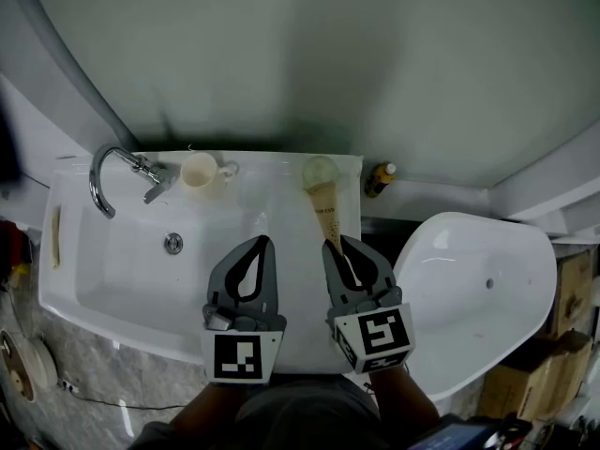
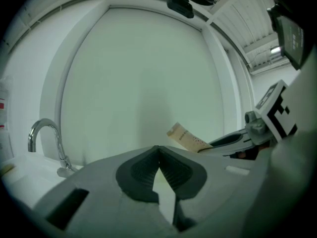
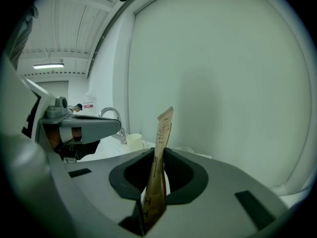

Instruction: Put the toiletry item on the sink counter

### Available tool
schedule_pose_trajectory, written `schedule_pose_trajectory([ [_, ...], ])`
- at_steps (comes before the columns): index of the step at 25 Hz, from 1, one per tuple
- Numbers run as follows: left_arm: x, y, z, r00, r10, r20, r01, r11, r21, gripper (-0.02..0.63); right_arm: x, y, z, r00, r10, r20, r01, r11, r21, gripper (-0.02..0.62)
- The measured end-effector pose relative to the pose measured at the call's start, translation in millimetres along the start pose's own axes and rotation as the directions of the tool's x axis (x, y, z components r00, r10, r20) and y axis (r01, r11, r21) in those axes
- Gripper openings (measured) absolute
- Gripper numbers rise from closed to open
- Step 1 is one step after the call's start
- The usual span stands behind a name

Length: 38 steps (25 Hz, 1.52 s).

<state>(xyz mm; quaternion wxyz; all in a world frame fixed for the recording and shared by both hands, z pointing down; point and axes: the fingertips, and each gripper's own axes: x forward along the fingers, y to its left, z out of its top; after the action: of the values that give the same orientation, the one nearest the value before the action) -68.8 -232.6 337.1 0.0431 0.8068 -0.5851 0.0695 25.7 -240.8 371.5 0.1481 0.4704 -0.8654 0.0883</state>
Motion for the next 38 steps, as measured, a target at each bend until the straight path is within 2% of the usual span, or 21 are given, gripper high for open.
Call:
schedule_pose_trajectory([
  [17, 33, 22, -62, 0.988, -0.028, -0.149, 0.023, 0.999, -0.036, 0.011, 51, -4, -61, 0.989, 0.019, -0.147, -0.008, 0.997, 0.073, 0.06],
  [24, 42, 29, -87, 0.981, -0.033, -0.193, 0.021, 0.998, -0.065, 0.011, 65, -3, -88, 0.978, 0.022, -0.206, -0.001, 0.995, 0.105, 0.06],
  [38, 52, 32, -120, 0.966, -0.058, -0.253, 0.035, 0.995, -0.095, 0.011, 81, -4, -121, 0.961, 0.032, -0.274, -0.004, 0.995, 0.103, 0.06],
])
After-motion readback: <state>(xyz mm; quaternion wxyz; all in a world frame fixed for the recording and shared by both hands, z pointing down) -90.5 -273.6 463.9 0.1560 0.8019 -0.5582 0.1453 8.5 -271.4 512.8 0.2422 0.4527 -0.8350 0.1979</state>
